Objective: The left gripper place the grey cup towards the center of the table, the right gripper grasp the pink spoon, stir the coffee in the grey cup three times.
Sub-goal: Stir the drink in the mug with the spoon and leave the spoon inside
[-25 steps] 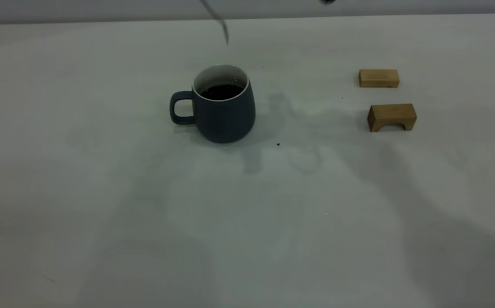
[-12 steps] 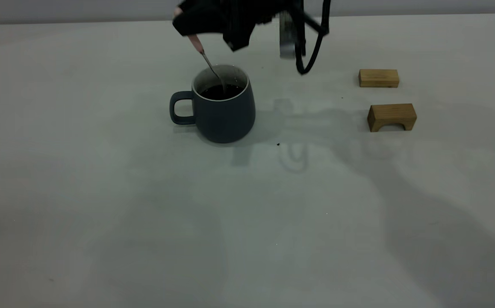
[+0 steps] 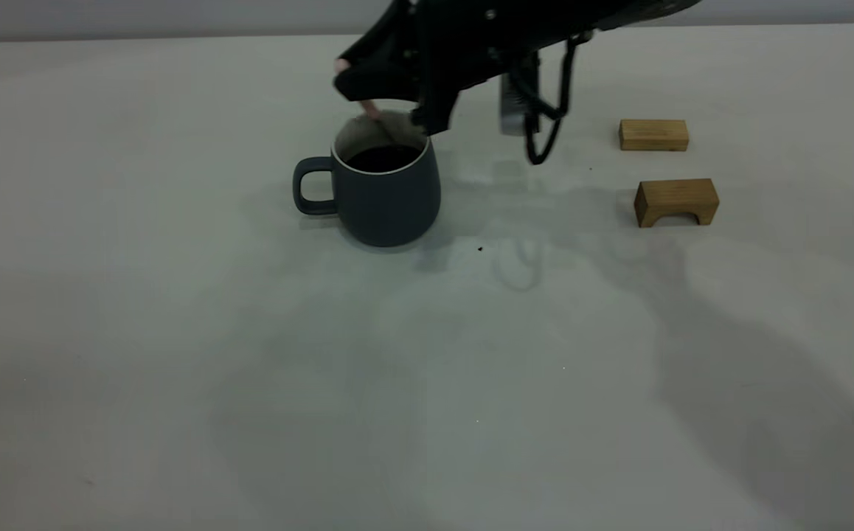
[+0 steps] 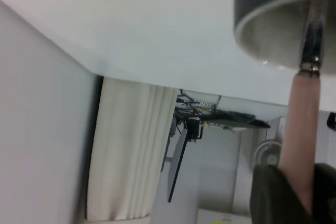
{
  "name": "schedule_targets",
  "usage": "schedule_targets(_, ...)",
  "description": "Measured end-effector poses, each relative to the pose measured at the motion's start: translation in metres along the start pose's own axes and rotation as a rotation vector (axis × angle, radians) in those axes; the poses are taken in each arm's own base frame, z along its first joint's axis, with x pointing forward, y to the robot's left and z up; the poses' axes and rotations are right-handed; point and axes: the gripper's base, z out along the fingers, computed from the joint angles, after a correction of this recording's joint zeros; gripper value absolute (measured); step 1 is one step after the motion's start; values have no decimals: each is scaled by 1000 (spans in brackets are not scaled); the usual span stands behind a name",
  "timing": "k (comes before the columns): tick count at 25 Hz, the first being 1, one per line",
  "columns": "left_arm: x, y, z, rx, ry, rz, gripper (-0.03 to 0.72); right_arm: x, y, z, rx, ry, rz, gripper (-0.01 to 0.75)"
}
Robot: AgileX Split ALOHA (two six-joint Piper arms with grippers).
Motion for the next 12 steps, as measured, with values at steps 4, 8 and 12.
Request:
schedule_targets(4,0,0,0,0,0,0,331,-1,0,-5,29,27,130,145)
schedule_targets(8,0,0,0,0,0,0,331,5,-4,3,19,64,151,145)
schedule_targets(12,0,0,0,0,0,0,331,3,-6,9,1,67,9,145)
